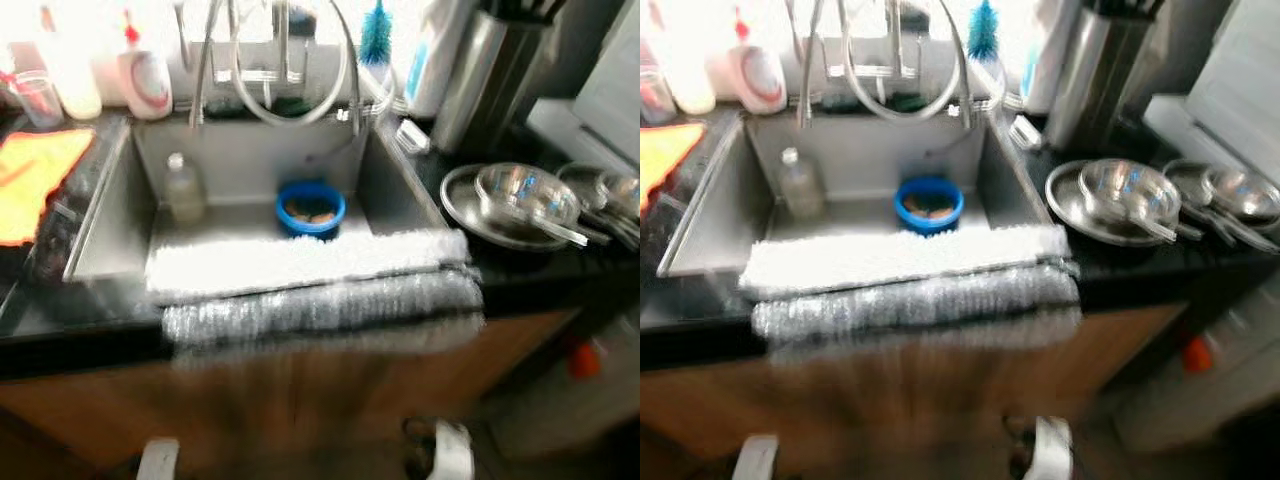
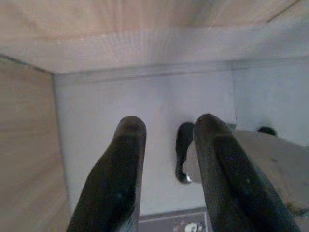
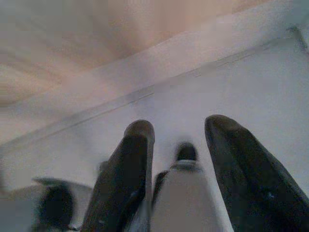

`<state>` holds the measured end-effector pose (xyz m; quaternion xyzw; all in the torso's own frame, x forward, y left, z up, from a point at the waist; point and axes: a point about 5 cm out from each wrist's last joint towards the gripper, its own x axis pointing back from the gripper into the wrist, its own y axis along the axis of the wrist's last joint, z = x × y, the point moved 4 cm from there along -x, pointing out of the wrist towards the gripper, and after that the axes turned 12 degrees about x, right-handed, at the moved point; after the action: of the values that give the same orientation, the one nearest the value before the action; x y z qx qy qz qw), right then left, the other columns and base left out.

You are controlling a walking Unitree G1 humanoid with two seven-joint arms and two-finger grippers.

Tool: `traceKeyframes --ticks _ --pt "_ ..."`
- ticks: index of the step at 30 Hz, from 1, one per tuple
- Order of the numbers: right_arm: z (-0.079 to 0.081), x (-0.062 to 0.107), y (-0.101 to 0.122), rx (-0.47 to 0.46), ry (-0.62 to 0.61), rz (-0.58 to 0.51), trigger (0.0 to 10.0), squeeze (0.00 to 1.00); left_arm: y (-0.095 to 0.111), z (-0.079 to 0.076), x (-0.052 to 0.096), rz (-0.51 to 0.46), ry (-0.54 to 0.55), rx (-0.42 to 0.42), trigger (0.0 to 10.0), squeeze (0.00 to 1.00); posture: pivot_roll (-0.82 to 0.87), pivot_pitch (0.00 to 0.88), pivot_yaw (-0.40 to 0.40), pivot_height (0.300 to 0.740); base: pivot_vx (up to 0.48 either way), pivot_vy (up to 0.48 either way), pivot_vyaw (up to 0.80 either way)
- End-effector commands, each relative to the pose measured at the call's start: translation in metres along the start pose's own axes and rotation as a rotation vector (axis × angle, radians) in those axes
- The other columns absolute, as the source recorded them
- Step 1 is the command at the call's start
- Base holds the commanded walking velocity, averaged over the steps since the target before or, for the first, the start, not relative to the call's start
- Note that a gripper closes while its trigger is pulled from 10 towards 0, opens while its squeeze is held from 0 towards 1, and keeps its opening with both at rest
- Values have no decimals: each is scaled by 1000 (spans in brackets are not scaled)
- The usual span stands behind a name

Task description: Kitchen organization

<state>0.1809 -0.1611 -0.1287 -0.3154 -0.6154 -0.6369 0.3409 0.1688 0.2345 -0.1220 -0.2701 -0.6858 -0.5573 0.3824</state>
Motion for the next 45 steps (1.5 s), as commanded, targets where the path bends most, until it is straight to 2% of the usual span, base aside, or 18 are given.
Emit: traceKeyframes --ticks 1,5,21,22,32,35,45 --pt "-13 2 0 16 -28 -6 10000 0 3 -8 -2 -15 -20 4 10000 0 -36 0 -52 740 0 0 0" --pt "-14 2 1 46 -26 -11 10000 0 4 -9 -2 -21 -22 9 10000 0 -36 0 -52 740 0 0 600" --pt "-16 2 4 37 -33 -20 10000 0 4 -10 -2 -19 -29 6 10000 0 -35 0 -59 740 0 0 771" --pt "-17 2 4 14 -39 -23 10000 0 4 -10 -2 -18 -29 5 10000 0 -34 0 -61 740 0 0 0" --pt "-21 2 4 19 -63 -20 10000 0 3 -12 -2 -10 -37 -12 10000 0 -38 0 -66 740 0 0 0" --pt "-22 2 6 6 -68 -36 10000 0 3 -13 -2 -4 -46 -53 10000 0 -38 0 -68 740 0 0 0" --pt "-25 3 4 23 -68 -25 10000 0 1 -13 -2 -2 -45 -44 10000 0 -39 0 -73 740 0 -268 0"
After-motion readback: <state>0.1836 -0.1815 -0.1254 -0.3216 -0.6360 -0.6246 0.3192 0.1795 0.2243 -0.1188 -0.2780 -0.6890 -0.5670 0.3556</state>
